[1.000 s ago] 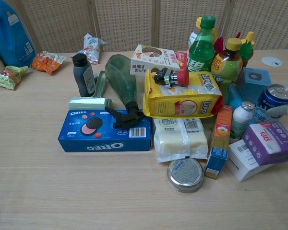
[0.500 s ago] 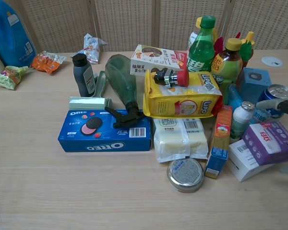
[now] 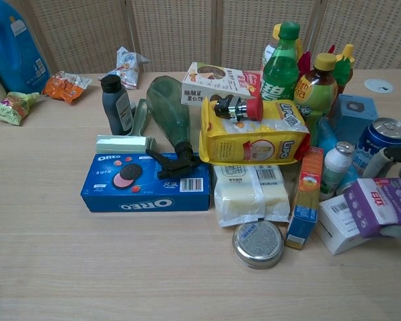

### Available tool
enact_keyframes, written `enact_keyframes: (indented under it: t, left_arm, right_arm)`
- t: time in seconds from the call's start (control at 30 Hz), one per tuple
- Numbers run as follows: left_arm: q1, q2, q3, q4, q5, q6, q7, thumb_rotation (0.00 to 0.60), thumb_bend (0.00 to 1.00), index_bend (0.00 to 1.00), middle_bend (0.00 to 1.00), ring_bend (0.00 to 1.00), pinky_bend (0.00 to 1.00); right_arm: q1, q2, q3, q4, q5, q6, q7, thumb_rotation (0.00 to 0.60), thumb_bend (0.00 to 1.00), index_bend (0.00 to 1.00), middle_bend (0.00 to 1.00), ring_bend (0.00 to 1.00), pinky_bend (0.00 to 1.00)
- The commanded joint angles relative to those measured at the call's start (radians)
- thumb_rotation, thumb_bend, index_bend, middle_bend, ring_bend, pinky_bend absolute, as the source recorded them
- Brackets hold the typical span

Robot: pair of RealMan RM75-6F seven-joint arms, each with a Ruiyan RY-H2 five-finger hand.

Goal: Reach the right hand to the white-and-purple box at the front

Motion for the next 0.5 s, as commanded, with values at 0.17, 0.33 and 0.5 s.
enact_keyframes:
  t: [0.17, 0.33, 0.5]
  left_arm:
    - [-0.002, 0.0, 0.0, 0.0, 0.0, -0.003, 0.0, 0.6, 0.0, 0.2, 0.0, 0.0, 0.0]
    - [0.001, 0.002, 0.002, -0.002, 0.006, 0.001, -0.007, 0.6, 0.0, 0.2, 0.0, 0.0, 0.0]
    - [0.005, 0.006, 0.003, -0.004, 0.014, 0.007, -0.014, 0.6, 0.0, 0.2, 0.0, 0.0, 0.0]
  right_arm:
    - [-0.018, 0.05, -0.002, -0.038, -0.014, 0.045, 0.008, 0.6, 0.0, 0.5, 0.61, 0.26, 0.35]
    - [-0.034, 0.132, 0.009, -0.113, -0.043, 0.11, 0.011, 0.6, 0.0, 0.5, 0.61, 0.26, 0.35]
    - [-0.041, 0.237, 0.043, -0.238, -0.075, 0.176, -0.008, 0.6, 0.0, 0.5, 0.61, 0.26, 0.35]
